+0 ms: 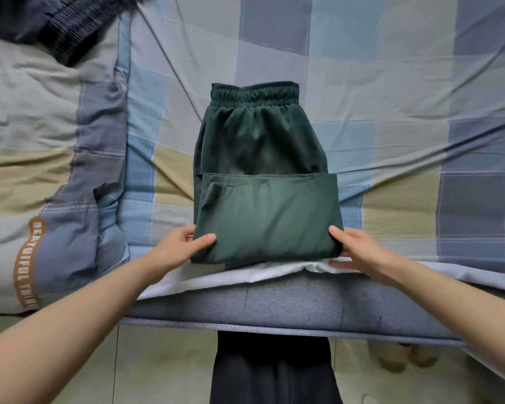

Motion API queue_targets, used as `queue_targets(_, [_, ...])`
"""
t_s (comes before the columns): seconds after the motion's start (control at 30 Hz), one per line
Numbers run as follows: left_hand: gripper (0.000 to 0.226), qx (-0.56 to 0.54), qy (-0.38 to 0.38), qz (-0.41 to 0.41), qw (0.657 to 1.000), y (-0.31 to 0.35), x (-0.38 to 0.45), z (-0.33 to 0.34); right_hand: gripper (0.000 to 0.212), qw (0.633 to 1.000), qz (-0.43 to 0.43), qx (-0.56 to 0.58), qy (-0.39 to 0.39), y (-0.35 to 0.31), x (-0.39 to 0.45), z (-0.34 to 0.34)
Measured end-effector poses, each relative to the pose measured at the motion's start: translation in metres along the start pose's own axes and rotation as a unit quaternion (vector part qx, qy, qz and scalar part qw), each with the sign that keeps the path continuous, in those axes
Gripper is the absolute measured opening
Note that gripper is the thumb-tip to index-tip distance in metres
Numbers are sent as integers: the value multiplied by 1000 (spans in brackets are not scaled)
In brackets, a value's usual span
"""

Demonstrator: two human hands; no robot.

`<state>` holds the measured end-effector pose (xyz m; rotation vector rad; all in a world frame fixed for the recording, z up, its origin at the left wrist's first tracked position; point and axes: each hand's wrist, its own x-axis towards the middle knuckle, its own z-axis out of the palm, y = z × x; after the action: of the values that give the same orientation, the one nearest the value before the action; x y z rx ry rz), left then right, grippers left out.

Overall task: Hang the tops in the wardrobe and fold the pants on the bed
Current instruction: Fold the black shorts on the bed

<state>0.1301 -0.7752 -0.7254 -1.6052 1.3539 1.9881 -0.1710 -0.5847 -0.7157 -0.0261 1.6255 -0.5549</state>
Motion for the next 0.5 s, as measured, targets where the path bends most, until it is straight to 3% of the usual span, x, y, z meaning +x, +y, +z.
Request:
queue_targets(0.07, [9,13,20,8,1000,-16,-1,3,34,999,-15,-13,29,6,5,3])
queue_targets(0.17, [17,39,57,4,998,-35,-8,4,33,1000,-28,-9,6,11,3,2])
queue_targets(0.33, [16,-81,7,-100,992,-57,-32,13,27,998,-22,38,-45,33,-11,-9])
queue_targets(0.47, [43,-53,-20,-149,987,-78,-47,27,21,999,24,-43,-17,47,-16,-9])
queue_targets(0.5, [37,-36,7,-139,990,-79,-48,31,19,997,3,-76,17,48,-15,-11])
